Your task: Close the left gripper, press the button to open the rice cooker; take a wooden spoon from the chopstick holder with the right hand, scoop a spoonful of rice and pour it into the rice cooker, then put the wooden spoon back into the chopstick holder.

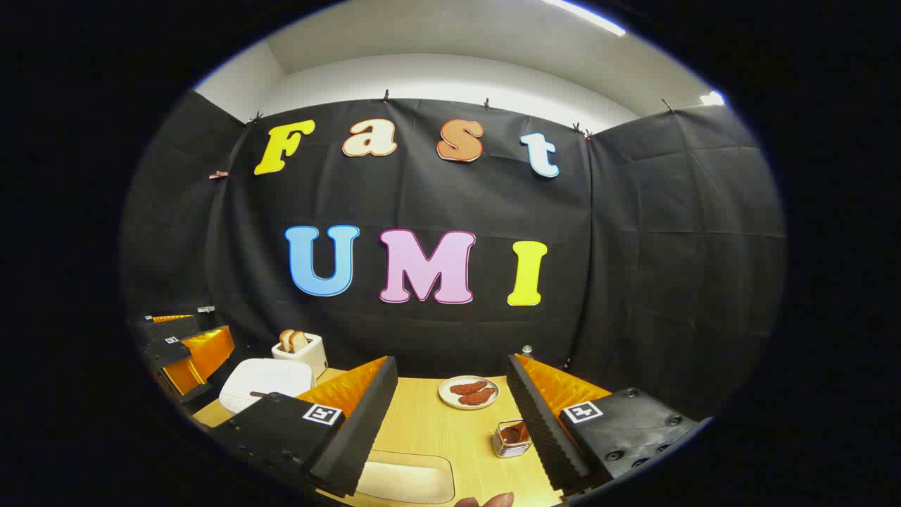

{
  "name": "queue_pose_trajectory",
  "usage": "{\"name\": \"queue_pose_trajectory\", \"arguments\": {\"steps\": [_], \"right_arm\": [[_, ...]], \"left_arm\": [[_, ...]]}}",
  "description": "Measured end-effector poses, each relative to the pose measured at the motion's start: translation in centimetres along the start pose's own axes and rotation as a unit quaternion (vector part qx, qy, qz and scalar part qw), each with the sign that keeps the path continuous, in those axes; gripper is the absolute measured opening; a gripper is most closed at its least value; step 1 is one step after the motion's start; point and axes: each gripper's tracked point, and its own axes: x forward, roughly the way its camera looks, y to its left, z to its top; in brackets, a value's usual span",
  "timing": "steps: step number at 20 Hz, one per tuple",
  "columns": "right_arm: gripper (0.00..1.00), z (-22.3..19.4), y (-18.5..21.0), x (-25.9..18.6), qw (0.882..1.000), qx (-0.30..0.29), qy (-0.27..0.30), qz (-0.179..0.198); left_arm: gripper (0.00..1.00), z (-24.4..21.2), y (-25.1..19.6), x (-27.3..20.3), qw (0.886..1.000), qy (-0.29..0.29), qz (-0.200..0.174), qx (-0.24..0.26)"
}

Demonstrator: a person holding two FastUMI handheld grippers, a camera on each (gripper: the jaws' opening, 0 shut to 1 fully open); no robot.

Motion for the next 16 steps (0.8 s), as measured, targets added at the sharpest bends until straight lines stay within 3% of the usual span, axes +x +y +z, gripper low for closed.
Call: {"name": "queue_pose_trajectory", "arguments": {"steps": [16], "right_arm": [[0.98, -0.3, -1.1, 0.5, 1.0, 0.015, -0.004, -0.002]], "left_arm": [[0.97, 0.0, 0.2, 0.4, 1.0, -0.01, -0.004, 0.016]]}}
